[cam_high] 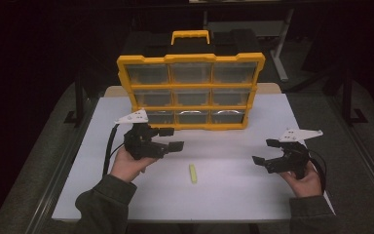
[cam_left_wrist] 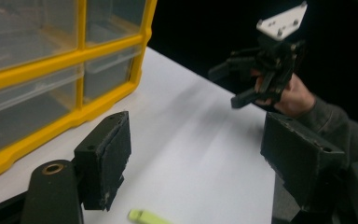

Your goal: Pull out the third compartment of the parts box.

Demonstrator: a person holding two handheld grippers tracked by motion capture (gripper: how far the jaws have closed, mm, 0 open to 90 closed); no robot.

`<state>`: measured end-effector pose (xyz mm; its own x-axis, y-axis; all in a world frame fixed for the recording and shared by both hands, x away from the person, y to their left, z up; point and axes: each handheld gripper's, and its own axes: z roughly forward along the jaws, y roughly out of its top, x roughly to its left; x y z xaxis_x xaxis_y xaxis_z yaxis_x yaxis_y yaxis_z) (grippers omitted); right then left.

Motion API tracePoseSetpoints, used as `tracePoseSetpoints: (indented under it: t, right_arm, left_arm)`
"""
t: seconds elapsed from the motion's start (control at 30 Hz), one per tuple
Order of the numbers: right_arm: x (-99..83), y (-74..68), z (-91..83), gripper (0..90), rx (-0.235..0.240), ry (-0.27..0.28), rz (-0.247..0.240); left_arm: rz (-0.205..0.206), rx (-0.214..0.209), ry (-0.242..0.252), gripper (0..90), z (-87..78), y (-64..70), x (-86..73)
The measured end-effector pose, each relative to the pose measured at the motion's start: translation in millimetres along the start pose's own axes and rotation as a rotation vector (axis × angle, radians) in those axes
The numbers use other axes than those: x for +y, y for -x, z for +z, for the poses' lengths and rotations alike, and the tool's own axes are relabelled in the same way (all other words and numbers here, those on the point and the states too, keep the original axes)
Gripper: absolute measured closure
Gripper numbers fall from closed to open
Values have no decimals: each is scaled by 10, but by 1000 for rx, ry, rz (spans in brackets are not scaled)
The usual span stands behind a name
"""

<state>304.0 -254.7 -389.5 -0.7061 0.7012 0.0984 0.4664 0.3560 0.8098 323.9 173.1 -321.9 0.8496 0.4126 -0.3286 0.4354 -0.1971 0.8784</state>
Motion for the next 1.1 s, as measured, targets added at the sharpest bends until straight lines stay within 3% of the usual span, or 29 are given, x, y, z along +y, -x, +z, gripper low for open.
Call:
tracePoseSetpoints:
  t: [0.17,0.27,0.5,0.73,0.87,1.0,1.1]
  right_arm:
    - [0,-1,1,138,3,-1,0]
    - [-1,4,-4,138,4,3,-4]
    - [-2,16,-5,138,10,8,0]
    - [-2,29,-12,138,15,15,-1]
    - [-3,36,-8,138,16,12,1]
    - [-4,44,2,136,21,10,5]
    - [-2,33,11,136,22,8,-1]
  left_arm:
    - [-16,-4,18,239,89,32,130]
    - [-16,15,1,239,174,68,225]
    - [-16,6,-2,255,341,139,405]
    - [-73,28,-20,286,499,119,552]
    - [-87,45,-4,309,568,124,640]
    - [-128,16,27,309,640,126,736]
    - [-119,24,45,313,690,150,808]
